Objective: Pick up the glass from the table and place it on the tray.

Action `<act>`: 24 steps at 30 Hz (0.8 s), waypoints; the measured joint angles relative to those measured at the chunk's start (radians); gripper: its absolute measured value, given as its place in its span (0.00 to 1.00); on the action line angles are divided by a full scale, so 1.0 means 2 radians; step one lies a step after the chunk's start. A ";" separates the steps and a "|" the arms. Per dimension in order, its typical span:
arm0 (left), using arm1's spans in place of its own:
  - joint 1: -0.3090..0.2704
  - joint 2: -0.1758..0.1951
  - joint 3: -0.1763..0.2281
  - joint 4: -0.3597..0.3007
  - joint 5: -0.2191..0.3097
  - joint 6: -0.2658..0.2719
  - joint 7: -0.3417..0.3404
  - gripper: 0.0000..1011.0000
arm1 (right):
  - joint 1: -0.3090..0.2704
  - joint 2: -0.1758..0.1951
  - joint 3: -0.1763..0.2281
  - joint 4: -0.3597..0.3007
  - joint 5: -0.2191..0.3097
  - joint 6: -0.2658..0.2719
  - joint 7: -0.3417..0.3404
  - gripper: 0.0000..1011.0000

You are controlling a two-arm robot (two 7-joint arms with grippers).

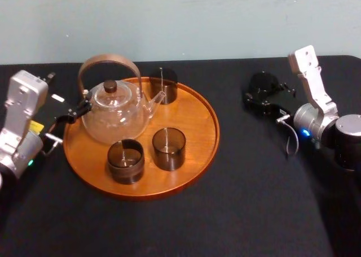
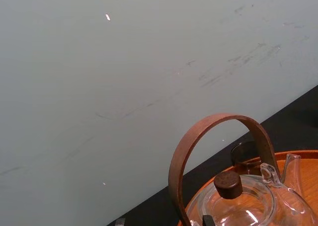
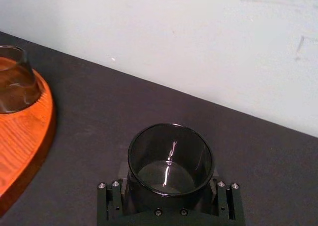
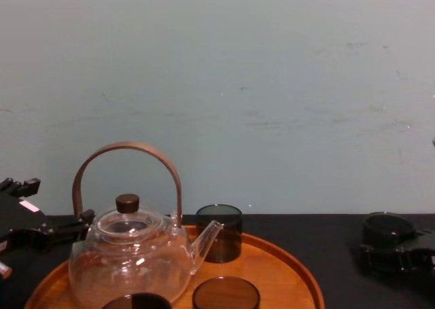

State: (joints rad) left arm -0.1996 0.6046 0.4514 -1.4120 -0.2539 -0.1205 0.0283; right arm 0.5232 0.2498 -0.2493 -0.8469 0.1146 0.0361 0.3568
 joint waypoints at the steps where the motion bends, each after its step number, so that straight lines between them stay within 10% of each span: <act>1: 0.000 0.000 0.000 0.000 0.000 0.000 0.000 1.00 | -0.003 0.001 0.000 -0.005 0.000 0.001 0.000 0.90; 24: 0.000 0.000 0.000 0.000 0.000 0.000 0.000 1.00 | -0.067 0.025 -0.009 -0.155 0.005 0.042 0.003 0.90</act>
State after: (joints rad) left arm -0.1996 0.6047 0.4514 -1.4119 -0.2539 -0.1206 0.0283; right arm 0.3897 0.2991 -0.2682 -1.1562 0.1246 0.1205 0.3633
